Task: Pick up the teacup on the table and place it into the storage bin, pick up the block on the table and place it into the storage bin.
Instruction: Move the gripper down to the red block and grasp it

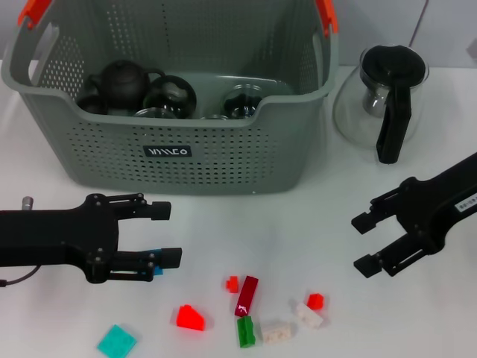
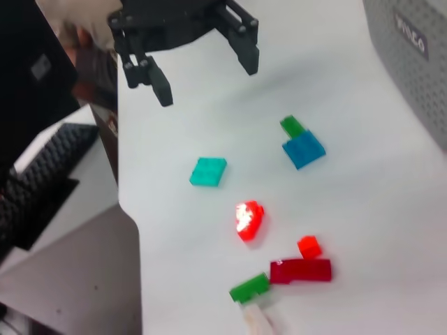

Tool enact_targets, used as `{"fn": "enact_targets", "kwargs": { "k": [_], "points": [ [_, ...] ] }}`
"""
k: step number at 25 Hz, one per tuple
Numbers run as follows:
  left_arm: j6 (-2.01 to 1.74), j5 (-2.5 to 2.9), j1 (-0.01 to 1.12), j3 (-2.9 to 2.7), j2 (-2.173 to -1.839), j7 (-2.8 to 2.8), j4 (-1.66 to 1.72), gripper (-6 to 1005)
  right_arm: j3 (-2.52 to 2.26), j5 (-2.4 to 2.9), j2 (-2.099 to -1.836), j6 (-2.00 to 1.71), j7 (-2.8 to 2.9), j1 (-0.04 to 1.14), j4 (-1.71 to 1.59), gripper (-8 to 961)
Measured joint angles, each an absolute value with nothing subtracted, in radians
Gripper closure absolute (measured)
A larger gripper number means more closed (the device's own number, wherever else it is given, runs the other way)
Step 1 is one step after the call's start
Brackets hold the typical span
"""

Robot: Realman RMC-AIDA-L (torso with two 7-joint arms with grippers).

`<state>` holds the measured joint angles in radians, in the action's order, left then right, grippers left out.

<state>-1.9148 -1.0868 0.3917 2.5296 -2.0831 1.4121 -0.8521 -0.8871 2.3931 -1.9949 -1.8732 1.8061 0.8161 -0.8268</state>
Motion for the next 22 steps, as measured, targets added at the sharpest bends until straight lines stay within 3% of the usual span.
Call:
{"fn": "enact_targets", "kwargs": {
  "k": [11,22],
  "points": [
    [-1.904,-1.061,0.388,2.538,-2.078,1.416,-0.832,201,-1.057,2.440,-2.045,-1.784,1.805,0.853,-0.831,98],
    [-1.903,-1.067,0.386,2.555,-2.083,1.419,-0.820,202,-1.174,2.480,-2.074,-1.720,1.820,0.865,-0.850,110]
  ]
}}
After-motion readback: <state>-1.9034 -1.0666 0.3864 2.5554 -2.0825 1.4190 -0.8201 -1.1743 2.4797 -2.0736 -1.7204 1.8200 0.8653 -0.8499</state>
